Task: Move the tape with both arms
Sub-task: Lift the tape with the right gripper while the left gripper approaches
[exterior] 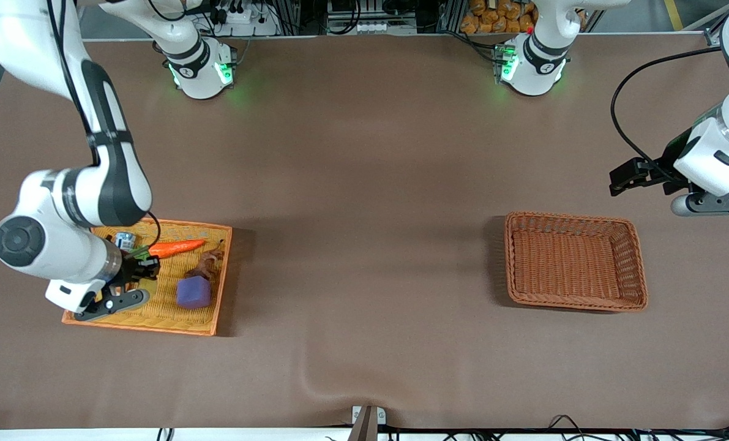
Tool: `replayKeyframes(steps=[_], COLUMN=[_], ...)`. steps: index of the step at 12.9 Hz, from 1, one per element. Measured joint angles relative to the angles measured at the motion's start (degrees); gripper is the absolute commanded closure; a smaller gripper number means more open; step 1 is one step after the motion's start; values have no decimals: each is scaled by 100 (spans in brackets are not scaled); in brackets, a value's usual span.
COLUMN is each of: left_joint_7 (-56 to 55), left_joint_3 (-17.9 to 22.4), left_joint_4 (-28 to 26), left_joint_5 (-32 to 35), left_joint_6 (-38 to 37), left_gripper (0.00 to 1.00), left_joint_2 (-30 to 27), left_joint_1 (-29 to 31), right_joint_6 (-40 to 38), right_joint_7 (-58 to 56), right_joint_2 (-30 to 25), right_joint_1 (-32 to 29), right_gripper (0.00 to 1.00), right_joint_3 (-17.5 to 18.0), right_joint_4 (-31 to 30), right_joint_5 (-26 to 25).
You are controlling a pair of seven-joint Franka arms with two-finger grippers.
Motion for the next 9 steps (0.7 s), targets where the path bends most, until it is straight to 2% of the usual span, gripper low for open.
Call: replayKeyframes(steps=[2,5,7,9], left_joint_7=[0,-32,-96,-295], left_joint_3=[-3,-6,-8,-21], left_joint_4=[-12,-17,-18,-22], left_joint_5=[0,0,0,-2], left_joint_6=[121,261,367,578], left_gripper=[0,0,0,0], left_joint_2=[143,364,471,598], left_joint_1=[-29,-168,-191,-243], right_joint_6=[-360,-469,-318,235], right_joint_7=[666,2946,4573,5719], right_joint_2=[-102,-11,359,1010], right_joint_1=[462,1774,2780,3532], right_gripper=[100,100,100,100], right_joint_3=[35,86,105,114], right_joint_4=[249,422,625,1090], right_joint_5=[13,18,12,161])
